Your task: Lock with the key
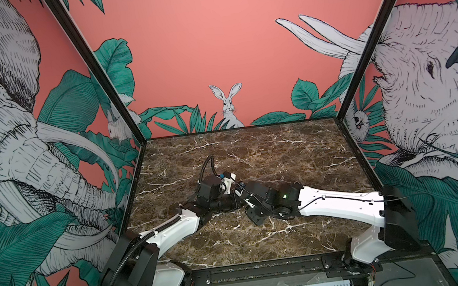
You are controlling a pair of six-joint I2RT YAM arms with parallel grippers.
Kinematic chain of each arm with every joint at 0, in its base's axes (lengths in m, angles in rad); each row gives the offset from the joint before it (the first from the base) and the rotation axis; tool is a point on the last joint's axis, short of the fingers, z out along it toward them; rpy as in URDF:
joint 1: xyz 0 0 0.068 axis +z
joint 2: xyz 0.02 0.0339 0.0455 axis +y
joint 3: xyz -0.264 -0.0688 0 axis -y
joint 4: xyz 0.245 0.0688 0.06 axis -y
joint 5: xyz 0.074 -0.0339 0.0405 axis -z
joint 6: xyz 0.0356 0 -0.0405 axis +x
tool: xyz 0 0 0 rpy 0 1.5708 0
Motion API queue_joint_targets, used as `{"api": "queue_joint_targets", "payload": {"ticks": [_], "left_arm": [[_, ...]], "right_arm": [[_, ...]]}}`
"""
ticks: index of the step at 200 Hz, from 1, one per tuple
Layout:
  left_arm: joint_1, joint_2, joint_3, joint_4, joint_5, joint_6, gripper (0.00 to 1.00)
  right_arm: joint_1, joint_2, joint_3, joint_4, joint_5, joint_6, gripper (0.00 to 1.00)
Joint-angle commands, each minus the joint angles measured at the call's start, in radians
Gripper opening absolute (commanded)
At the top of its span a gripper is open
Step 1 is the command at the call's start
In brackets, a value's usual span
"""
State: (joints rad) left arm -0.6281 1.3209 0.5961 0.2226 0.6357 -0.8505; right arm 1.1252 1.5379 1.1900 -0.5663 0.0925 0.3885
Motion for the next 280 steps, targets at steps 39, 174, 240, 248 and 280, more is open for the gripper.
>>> {"api": "queue_joint_targets", "payload": {"ticks": [39, 174, 240, 248, 280], "left_arm": [[-0.007, -0.009, 0.023, 0.023, 0.029, -0.018, 0.19], [-0.006, -0.023, 0.021, -0.008, 0.05, -0.012, 0.0], [-0.005, -0.042, 0.024, 0.023, -0.097, -0.093, 0.0], [-0.005, -0.04, 0.035, 0.022, -0.115, -0.097, 0.0], [-0.006, -0.016, 0.08, 0.051, -0.158, -0.145, 0.0]], "right_arm": [[0.003, -0.039, -0.006, 0.056, 0.015, -0.011, 0.1], [0.003, -0.061, -0.014, 0.061, 0.065, -0.016, 0.11], [-0.062, -0.192, -0.161, 0.193, -0.022, 0.058, 0.52], [-0.085, -0.222, -0.191, 0.221, -0.042, 0.062, 0.52], [-0.181, -0.359, -0.346, 0.351, -0.104, 0.055, 0.51]]}}
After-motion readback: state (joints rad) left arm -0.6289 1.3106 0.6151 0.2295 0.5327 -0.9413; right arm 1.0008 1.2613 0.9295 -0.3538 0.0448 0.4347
